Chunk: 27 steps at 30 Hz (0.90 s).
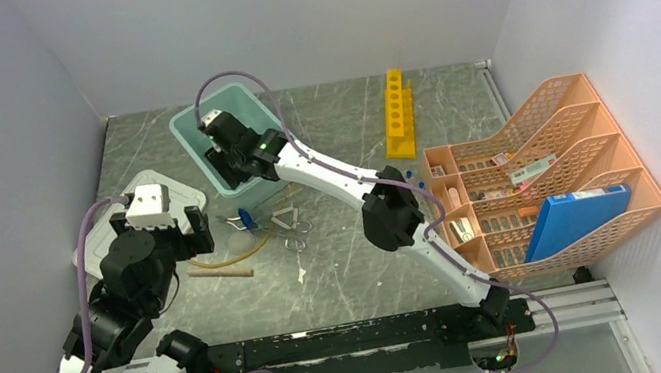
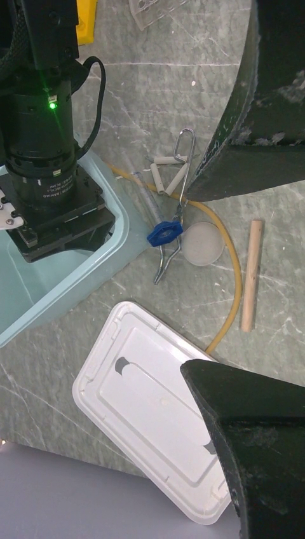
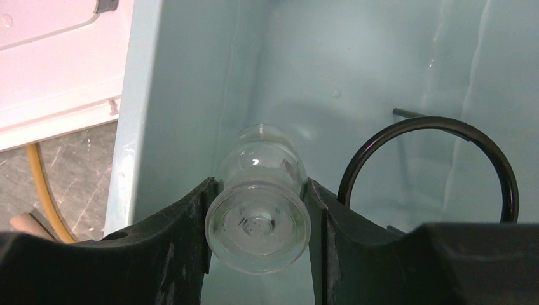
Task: Organize the chemistry lab equipment
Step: Place the collection bottle in the storage box.
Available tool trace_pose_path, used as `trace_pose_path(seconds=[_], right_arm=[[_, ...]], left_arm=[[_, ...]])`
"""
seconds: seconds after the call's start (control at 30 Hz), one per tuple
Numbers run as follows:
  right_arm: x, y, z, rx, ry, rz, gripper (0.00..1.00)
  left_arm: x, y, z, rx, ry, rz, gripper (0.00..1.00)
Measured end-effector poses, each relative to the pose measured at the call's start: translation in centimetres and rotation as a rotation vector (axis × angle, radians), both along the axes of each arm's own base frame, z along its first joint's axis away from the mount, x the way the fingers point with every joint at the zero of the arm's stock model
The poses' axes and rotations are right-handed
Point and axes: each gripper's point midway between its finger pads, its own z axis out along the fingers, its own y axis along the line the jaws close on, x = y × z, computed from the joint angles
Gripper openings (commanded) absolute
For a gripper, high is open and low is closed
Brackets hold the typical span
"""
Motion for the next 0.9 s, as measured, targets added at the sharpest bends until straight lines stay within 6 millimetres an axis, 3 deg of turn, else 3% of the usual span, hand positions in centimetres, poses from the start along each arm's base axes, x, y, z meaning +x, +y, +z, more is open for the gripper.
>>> trace_pose_path(seconds=[0.33, 0.57, 0.67, 0.77, 0.9], right_arm=[[0.0, -0.2, -1.6, -0.016, 0.036, 0.007, 0.01], [-0.1, -0.2, -2.1, -0.023, 0.044, 0.008, 0.25], [-0.1, -0.2, -2.0, -0.022, 0.043, 0.007, 0.41], [0.0, -0.2, -2.0, -0.022, 0.042, 0.007, 0.49], [0.0, -0.2, -2.0, -0.021, 0.043, 0.006, 0.52]], left_arm=[[0.0, 0.0, 0.0, 0.0, 0.0, 0.001, 0.98], [0.0, 0.0, -0.2, 0.003, 0.003, 0.001, 0.98], [0.0, 0.0, -0.2, 0.003, 0.004, 0.001, 0.98], [0.0, 0.0, -0.2, 0.003, 0.004, 0.001, 0.98], [0.0, 0.0, -0.3, 0.004, 0.006, 0.001, 0.98]])
